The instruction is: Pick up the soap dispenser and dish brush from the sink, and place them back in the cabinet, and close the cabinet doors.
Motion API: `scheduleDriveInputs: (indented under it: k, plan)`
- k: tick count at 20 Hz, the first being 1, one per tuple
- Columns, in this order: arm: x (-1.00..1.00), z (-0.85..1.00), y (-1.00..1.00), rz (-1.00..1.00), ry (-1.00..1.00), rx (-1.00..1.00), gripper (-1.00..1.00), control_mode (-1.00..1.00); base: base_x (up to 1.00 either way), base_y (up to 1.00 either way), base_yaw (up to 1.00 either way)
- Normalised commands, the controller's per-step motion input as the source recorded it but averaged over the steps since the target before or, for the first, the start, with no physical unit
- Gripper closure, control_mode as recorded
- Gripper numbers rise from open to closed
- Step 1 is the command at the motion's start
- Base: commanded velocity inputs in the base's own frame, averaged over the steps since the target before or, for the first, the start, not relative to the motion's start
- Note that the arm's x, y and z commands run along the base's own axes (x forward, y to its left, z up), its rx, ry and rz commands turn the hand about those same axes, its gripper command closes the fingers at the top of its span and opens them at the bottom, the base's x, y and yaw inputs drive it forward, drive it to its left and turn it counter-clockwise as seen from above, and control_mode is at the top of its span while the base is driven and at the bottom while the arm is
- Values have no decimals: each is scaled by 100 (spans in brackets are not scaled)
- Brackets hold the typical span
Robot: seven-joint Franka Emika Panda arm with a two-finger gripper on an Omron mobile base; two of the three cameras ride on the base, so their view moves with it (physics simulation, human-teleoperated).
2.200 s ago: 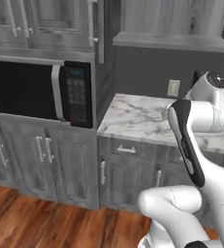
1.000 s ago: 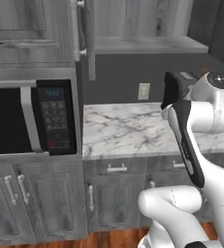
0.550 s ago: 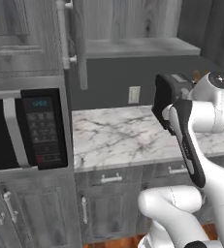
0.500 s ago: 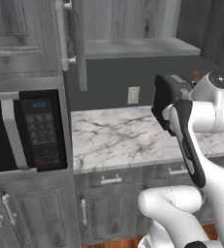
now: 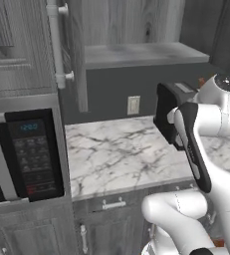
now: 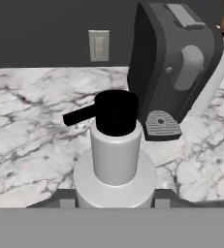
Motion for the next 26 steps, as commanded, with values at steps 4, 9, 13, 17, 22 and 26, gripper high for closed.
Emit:
scheduleDriveInputs:
  k: [4,9,13,17,22,26]
  plan:
    - [0,0,0,0,0,0,100,100,39,0,-8]
    - [0,0,0,0,0,0,100,100,39,0,-7]
    - [0,0,0,0,0,0,100,100,34,1,-5]
    - [0,0,0,0,0,0,100,100,38,1,0]
    - [0,0,0,0,0,0,100,100,36,0,2]
    - [0,0,0,0,0,0,100,100,12,0,2]
